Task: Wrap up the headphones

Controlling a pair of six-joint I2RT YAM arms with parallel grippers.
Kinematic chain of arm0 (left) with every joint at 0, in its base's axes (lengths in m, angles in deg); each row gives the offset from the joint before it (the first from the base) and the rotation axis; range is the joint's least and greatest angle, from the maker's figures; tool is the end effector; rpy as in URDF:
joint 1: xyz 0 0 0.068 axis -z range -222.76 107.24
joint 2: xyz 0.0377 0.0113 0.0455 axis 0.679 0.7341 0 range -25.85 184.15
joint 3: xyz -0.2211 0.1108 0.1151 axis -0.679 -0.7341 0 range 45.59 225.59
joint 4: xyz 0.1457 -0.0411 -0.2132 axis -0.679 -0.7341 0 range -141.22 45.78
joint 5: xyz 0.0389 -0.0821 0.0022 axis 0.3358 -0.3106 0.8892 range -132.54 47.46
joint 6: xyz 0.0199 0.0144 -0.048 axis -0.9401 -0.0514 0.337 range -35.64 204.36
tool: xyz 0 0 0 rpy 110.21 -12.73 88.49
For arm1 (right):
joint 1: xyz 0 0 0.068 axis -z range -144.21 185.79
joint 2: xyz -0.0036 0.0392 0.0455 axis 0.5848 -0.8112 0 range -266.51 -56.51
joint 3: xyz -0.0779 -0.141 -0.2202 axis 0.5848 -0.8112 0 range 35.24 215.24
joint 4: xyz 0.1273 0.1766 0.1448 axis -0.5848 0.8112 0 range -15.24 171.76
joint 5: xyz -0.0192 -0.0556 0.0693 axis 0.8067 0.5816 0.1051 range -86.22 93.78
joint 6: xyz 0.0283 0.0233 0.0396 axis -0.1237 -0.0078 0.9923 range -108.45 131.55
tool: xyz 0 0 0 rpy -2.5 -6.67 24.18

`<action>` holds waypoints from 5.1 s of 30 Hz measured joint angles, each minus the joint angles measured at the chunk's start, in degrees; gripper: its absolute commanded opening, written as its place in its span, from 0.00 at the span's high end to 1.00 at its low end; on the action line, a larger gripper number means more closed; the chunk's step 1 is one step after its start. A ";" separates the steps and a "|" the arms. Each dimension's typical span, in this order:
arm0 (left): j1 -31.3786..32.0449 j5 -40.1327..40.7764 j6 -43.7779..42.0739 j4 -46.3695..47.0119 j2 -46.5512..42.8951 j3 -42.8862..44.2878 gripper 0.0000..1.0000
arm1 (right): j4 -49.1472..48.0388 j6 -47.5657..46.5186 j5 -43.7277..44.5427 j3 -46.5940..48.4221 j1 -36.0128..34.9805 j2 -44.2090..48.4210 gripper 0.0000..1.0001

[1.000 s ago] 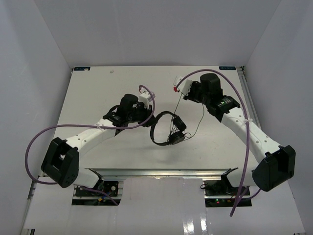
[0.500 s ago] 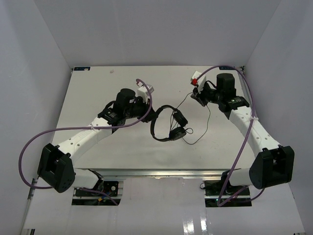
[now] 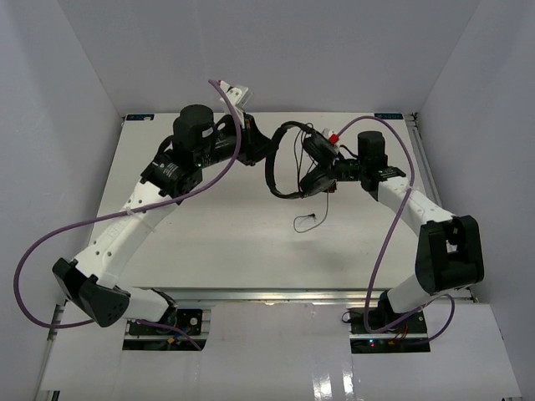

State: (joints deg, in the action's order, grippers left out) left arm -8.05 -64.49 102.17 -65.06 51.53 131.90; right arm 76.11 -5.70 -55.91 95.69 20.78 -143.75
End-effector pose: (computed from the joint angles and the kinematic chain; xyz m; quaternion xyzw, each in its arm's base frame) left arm 0.2388 -0.1817 0.4464 0.2307 0.7365 -0.4063 0.4892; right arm 0.3147 0.1162 0.2770 -0.4525 0.6436 0.4181 0.4541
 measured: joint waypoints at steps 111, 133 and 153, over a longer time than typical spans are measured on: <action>-11.29 20.72 4.23 -3.98 32.55 2.14 1.00 | 41.76 -42.12 46.80 9.05 -32.59 19.08 0.92; -1.00 27.17 -11.71 -3.75 25.32 -13.78 1.00 | 23.21 -46.56 72.05 7.29 -26.19 14.48 0.92; 5.93 20.28 -15.36 -2.47 23.03 -16.28 1.00 | 9.48 -36.51 70.08 7.18 -20.27 7.72 0.92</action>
State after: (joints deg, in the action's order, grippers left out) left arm -2.12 -44.22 86.81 -67.53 74.56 115.62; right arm 85.59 -42.20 14.17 102.88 0.51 -136.03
